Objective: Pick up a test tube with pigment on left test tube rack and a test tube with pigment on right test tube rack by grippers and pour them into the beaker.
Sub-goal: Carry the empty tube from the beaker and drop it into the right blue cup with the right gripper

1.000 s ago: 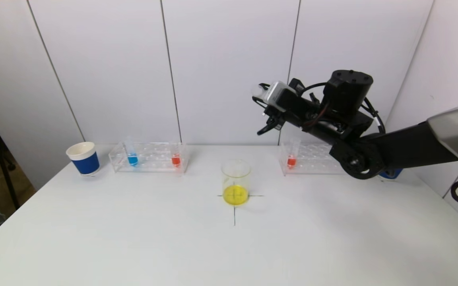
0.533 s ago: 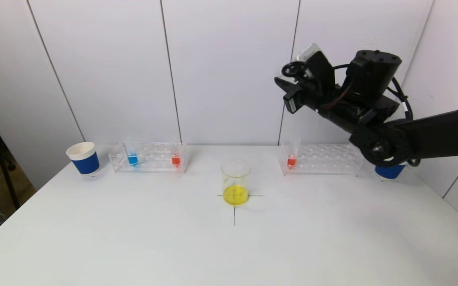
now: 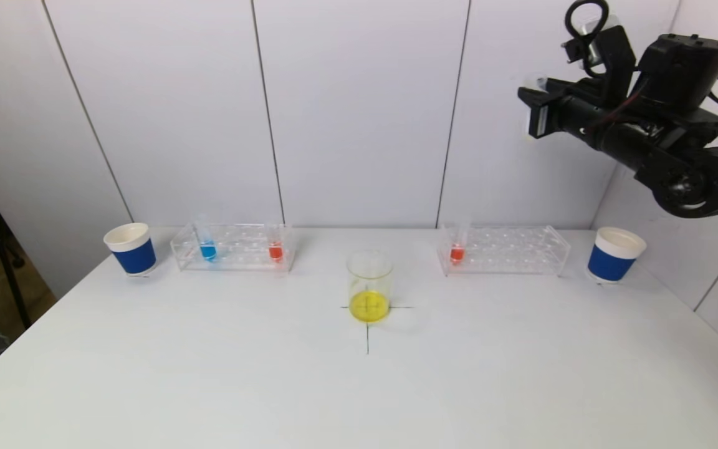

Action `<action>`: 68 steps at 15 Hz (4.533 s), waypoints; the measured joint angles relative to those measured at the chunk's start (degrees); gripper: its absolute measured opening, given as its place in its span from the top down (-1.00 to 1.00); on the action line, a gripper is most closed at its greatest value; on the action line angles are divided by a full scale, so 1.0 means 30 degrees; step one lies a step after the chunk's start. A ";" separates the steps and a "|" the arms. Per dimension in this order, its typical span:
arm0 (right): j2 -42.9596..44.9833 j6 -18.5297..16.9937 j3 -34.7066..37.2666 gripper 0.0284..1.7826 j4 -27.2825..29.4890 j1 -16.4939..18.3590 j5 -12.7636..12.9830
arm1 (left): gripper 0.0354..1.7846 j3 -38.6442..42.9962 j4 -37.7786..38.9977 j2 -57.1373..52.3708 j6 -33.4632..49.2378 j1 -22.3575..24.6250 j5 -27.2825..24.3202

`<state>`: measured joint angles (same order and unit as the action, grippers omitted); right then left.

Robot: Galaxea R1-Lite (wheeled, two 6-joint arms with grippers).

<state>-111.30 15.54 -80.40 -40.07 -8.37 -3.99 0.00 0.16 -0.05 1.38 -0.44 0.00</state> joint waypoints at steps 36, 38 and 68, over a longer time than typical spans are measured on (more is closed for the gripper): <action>-0.4372 -0.5388 0.5604 0.52 -0.4486 0.8773 -0.0414 | -0.98 0.0000 0.0000 0.0000 -0.0004 0.0000 0.0000; -0.4446 -0.5356 0.5880 0.52 -0.4486 0.8761 -0.0414 | -0.98 0.0000 0.0000 0.0000 0.0000 0.0000 0.0000; -0.4917 -0.5388 0.6819 0.25 -0.5717 0.8578 -0.0516 | -0.98 0.0000 0.0000 0.0000 0.0000 0.0000 0.0000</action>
<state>-126.05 -0.62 -59.94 -57.22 17.36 -5.53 0.00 0.16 -0.05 1.38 -0.44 0.00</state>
